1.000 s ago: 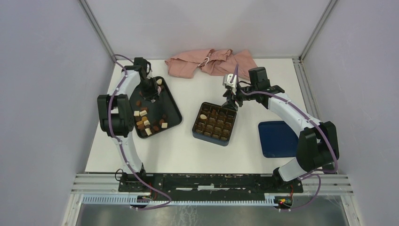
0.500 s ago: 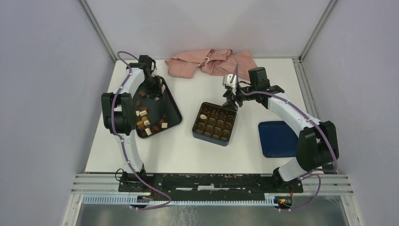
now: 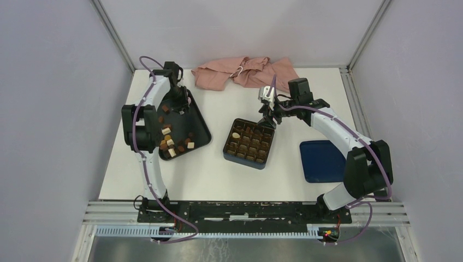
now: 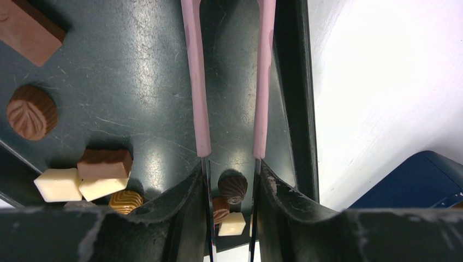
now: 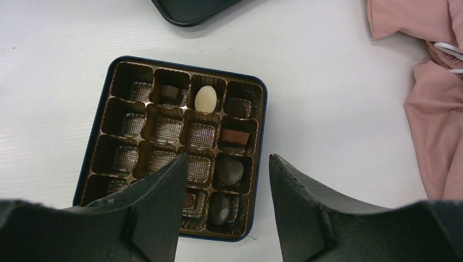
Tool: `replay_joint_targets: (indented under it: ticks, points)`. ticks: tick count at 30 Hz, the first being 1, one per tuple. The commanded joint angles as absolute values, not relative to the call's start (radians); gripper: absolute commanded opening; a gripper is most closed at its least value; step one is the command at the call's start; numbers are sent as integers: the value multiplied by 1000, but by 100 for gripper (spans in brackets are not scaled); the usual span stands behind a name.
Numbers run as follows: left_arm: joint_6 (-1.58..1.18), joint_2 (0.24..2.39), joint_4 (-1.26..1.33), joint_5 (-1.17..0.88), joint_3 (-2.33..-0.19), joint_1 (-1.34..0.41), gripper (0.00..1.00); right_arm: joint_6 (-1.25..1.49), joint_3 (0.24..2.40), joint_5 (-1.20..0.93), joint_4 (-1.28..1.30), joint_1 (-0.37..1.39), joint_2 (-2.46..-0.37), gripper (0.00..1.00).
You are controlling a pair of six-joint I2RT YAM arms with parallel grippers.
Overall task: Pack the chocolate
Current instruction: Pick up the fake chocolate from the plate.
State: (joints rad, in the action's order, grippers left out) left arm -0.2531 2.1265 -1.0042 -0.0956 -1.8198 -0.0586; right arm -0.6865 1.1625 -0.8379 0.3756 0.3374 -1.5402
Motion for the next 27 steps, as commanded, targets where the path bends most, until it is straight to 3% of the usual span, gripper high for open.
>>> replay_joint_targets:
  ticks: [1,18,27]
  points:
    - [-187,2155,-1031,-87,-1882,-64,41,-701,1160,-853,365,337,-1545,62]
    - [-187,2212,-1045,-94,-1943,-63,38,-706,1159,-845,365,338,-1539,62]
    - [-187,2188,-1052,-105,-1941,-63,14,-706,1158,-845,365,337,-1541,62]
